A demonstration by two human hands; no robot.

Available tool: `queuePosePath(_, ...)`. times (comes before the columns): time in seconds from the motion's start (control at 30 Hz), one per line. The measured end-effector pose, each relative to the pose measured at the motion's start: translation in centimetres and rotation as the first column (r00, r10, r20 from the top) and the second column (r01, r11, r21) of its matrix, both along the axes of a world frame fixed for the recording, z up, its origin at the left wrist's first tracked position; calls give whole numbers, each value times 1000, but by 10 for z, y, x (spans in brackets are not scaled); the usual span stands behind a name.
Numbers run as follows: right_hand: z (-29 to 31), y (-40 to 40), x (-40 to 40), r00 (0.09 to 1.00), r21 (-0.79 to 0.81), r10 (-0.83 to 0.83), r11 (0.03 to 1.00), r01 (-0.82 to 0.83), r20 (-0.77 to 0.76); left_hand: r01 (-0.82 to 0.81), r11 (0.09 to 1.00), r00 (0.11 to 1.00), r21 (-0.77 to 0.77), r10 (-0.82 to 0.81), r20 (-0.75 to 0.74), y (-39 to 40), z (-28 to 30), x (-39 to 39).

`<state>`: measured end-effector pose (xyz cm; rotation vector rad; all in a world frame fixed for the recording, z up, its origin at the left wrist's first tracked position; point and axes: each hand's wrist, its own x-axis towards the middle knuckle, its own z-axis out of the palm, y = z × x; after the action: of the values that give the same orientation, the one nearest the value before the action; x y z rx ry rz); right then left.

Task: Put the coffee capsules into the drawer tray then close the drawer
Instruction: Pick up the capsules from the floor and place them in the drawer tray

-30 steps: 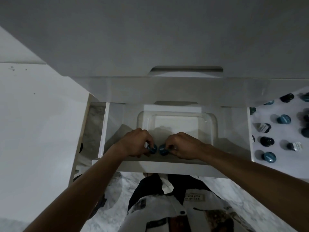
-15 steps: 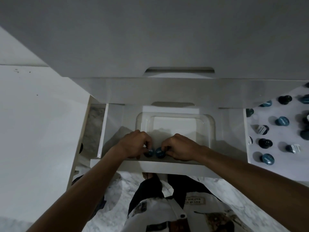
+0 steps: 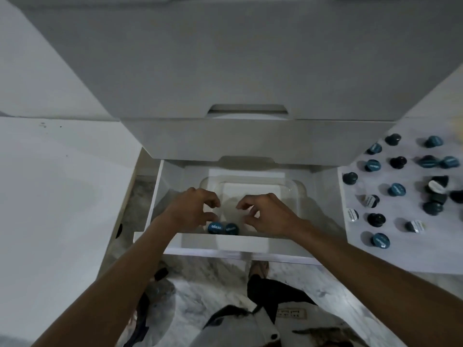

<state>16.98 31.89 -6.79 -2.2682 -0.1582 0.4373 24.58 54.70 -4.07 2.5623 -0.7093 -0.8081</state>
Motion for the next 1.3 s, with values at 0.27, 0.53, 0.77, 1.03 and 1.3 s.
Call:
queuePosePath(0.27, 60, -9, -60, 890, 217, -407, 906, 364, 206, -116, 950, 973, -290, 168, 161, -30, 48, -43)
queuePosePath(0.53, 100, -58, -157, 728, 333, -652, 748, 574, 211, -114, 856, 963, -504, 220, 156, -104, 81, -123)
queuePosePath(0.77, 107, -167, -229, 568, 307, -780, 626, 717, 264, -51, 761, 977, -647, 172, 124, -223, 93, -187)
queuePosePath(1.03, 44, -312, -276, 508, 154, -839, 537, 829, 194, -149, 822, 958, -550, 258, 125, -344, 16, -242)
queuePosePath(1.3, -26, -359, -256, 658, 21, -746, 663, 748, 101, -351, 838, 885, -419, 442, 143, -388, -60, -257)
